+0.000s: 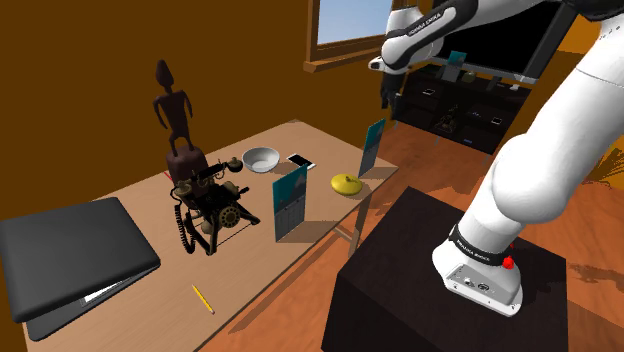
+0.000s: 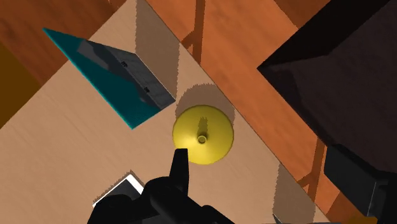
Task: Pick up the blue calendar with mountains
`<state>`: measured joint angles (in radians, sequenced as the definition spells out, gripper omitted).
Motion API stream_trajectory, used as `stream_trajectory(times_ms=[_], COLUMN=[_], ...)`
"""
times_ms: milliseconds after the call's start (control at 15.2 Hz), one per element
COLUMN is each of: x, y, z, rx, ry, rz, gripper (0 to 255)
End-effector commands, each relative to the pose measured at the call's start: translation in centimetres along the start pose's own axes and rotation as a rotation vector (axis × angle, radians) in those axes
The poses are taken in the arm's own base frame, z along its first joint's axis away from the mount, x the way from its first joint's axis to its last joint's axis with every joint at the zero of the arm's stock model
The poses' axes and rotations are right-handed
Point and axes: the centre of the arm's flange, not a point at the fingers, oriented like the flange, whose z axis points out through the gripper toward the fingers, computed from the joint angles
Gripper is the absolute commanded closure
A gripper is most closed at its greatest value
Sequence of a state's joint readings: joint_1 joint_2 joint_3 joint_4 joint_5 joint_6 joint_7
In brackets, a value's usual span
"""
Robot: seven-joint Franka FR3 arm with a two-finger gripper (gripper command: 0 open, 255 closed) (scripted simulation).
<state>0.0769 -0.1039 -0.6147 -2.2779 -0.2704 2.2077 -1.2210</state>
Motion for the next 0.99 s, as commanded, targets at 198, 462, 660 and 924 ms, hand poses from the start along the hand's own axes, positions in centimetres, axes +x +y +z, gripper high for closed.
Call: stream_trajectory(times_ms=[198, 462, 660, 924], x=[1.0, 2.2, 3.2, 3.5], y=[4.9, 8.8, 11.3, 11.2], z=[4.0, 7.1, 9.1, 11.2], rx=[-0.018, -0.03, -0.039, -0.039], ry=[-0.013, -0.023, -0.029, -0.029], rz=[-0.161, -0.285, -0.365, -0.365], gripper=[0, 0, 0, 0])
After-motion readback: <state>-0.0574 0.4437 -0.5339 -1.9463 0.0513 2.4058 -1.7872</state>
